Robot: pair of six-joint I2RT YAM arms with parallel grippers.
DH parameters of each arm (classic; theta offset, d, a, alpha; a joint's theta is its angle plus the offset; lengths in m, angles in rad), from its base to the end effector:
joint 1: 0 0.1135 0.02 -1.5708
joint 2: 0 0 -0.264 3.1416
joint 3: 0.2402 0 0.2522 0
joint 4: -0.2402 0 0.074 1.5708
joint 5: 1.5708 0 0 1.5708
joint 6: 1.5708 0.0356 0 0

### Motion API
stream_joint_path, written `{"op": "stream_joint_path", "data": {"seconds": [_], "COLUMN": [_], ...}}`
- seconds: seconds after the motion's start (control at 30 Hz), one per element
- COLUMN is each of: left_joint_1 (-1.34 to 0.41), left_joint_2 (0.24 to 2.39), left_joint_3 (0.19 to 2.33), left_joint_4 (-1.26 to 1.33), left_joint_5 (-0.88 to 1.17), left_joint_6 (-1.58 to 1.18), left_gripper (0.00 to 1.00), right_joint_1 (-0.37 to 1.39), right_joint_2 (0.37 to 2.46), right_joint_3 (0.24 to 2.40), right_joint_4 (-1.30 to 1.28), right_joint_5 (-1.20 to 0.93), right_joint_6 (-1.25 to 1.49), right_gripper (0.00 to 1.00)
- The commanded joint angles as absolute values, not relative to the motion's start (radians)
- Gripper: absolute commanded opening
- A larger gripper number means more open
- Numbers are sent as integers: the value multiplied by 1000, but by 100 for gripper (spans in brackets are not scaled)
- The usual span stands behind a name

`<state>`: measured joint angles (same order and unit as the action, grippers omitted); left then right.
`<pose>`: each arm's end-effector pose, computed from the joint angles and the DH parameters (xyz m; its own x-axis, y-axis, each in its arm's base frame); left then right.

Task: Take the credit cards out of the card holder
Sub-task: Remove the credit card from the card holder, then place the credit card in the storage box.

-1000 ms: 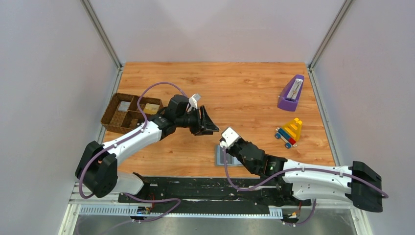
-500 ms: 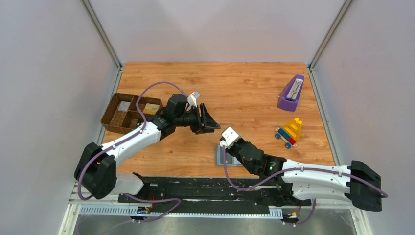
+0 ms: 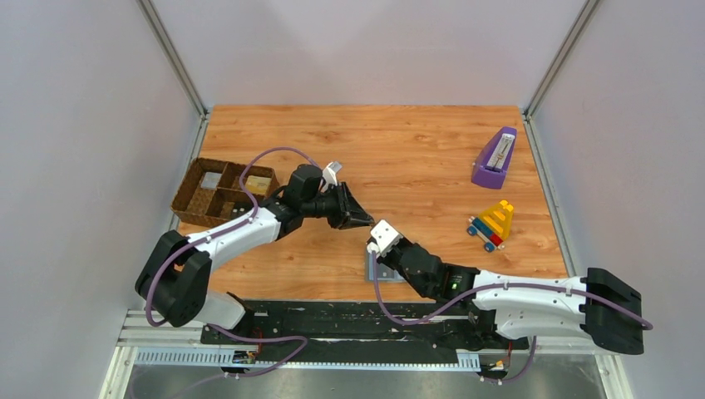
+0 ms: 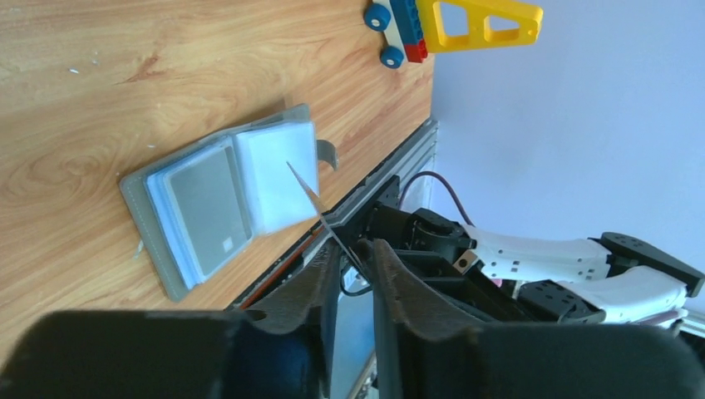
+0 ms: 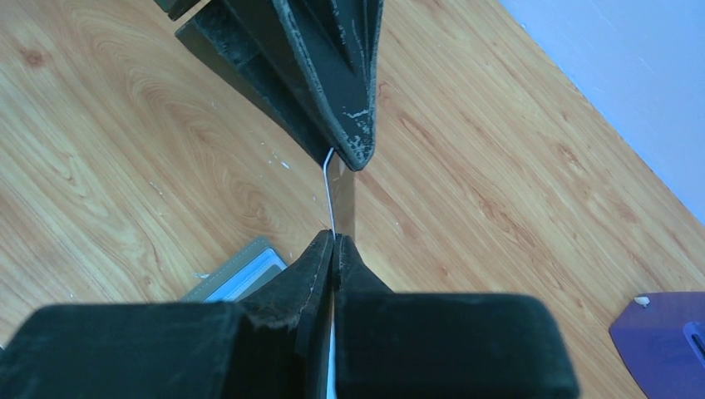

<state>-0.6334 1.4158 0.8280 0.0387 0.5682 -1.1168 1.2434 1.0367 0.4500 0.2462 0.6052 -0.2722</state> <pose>0.2346 -0.1960 0.2341 -0.9653 -0.2309 -0.1217 0.0030 0.4564 -0.8898 0.0900 0.2020 0.2206 0.0595 -0.5122 -0.8568 -0.6128 0.6588 -0.4364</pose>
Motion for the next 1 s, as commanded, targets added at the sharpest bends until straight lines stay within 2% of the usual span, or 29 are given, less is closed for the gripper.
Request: {"op": "stream_joint_path", "data": {"seconds": [0.0,0.07,0.13,0.23,0.37,0.47,0.53,0.67,0.8,0.97], "left_joint_1": [-630,-632,-632,-629,-621,-614,-614,-614,-594,-480], "left_joint_2": [1415,1420,1425,1422,1407,1399,1386,1364,1344,1302], "left_joint_3": [838,841,846,853,853,865,874,883,891,912], "left_joint_4": [100,103,99,89,74,31,9,-71,-140,-264], "left_joint_5": [594,606,619,626,630,654,667,687,690,712], "left_joint_6": [-1123,-1114,-1094,-1032,-937,-845,-794,-722,-664,-547], "left_gripper": [23,9,1,0,0,0,0,0,0,0], "right_joint_1": [1254,1253,1253,1245,1194,1156,1130,1047,971,959], "right_joint_2": [1048,1048,1042,1002,904,831,783,716,677,660], "right_joint_3": [476,472,474,490,542,554,546,515,517,536], "right_joint_4": [282,277,247,159,-17,-67,-82,-105,-149,-155], "right_joint_5": [593,586,581,578,494,373,316,226,170,80], "right_joint_6": [-245,-232,-203,-105,88,105,101,78,109,155], "right_gripper": [3,7,17,34,43,62,70,80,81,82]}}
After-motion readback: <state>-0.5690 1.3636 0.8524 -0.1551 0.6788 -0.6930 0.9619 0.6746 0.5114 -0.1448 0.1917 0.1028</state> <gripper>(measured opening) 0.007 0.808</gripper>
